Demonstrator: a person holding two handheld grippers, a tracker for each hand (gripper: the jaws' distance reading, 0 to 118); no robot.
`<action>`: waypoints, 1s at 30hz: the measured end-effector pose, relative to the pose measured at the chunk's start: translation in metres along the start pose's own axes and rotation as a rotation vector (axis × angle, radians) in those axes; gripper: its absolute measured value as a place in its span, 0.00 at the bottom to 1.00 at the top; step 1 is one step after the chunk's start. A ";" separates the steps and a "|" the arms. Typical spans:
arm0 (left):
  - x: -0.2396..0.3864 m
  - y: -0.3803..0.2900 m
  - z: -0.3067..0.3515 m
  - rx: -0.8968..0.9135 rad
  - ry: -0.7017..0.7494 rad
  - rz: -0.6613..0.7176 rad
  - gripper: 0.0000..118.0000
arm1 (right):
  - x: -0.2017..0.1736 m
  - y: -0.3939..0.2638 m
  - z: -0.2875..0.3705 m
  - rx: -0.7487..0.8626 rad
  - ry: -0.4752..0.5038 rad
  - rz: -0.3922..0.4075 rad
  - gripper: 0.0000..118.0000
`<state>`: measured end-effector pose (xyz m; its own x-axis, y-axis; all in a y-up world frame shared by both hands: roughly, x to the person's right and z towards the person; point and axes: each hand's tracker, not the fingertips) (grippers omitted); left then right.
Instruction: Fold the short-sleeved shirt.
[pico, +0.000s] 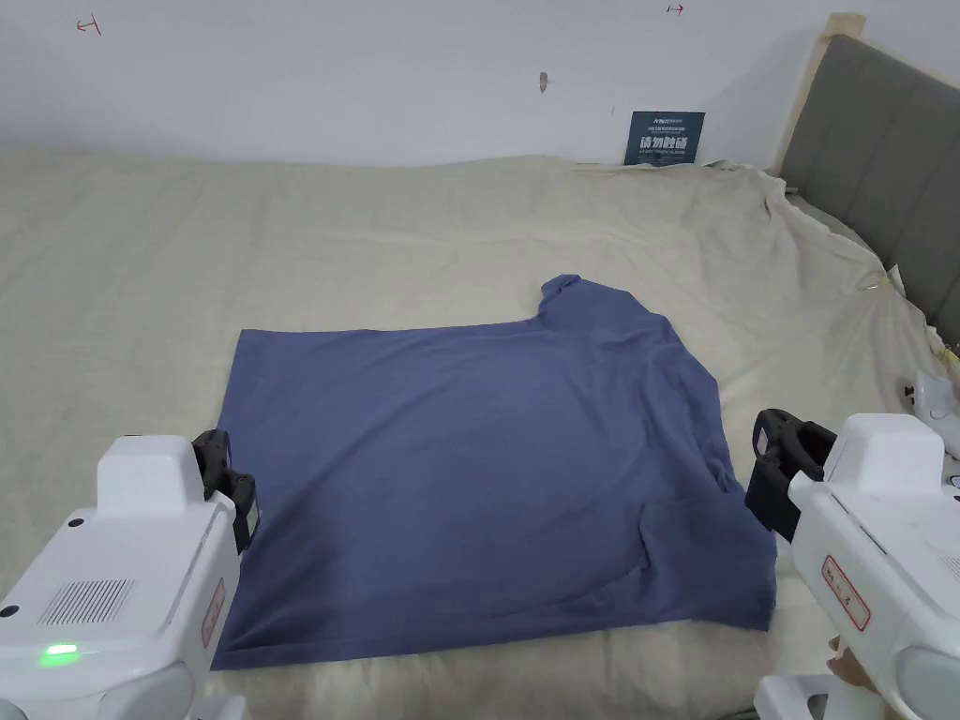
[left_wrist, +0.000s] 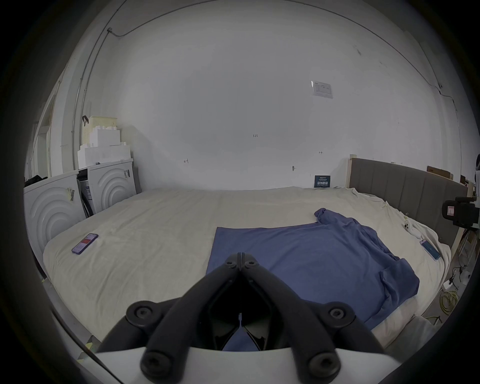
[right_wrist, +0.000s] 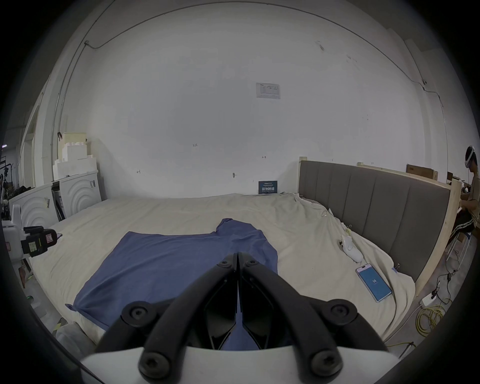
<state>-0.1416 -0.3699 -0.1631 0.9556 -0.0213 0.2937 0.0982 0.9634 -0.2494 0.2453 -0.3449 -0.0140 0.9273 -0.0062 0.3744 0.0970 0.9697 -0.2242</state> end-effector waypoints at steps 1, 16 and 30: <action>0.000 0.000 0.000 -0.001 -0.003 0.003 0.00 | 0.002 0.001 -0.001 -0.003 -0.002 -0.002 0.00; 0.001 -0.006 0.000 -0.024 -0.011 0.028 0.00 | 0.033 -0.036 -0.045 -0.452 -0.040 -0.126 0.85; 0.000 -0.020 -0.003 -0.067 -0.010 0.024 0.00 | 0.042 -0.125 -0.089 -0.750 -0.135 -0.152 0.65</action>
<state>-0.1428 -0.3900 -0.1615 0.9551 0.0044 0.2962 0.0941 0.9436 -0.3176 0.3048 -0.4877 -0.0504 0.8369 -0.0500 0.5451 0.4830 0.5360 -0.6924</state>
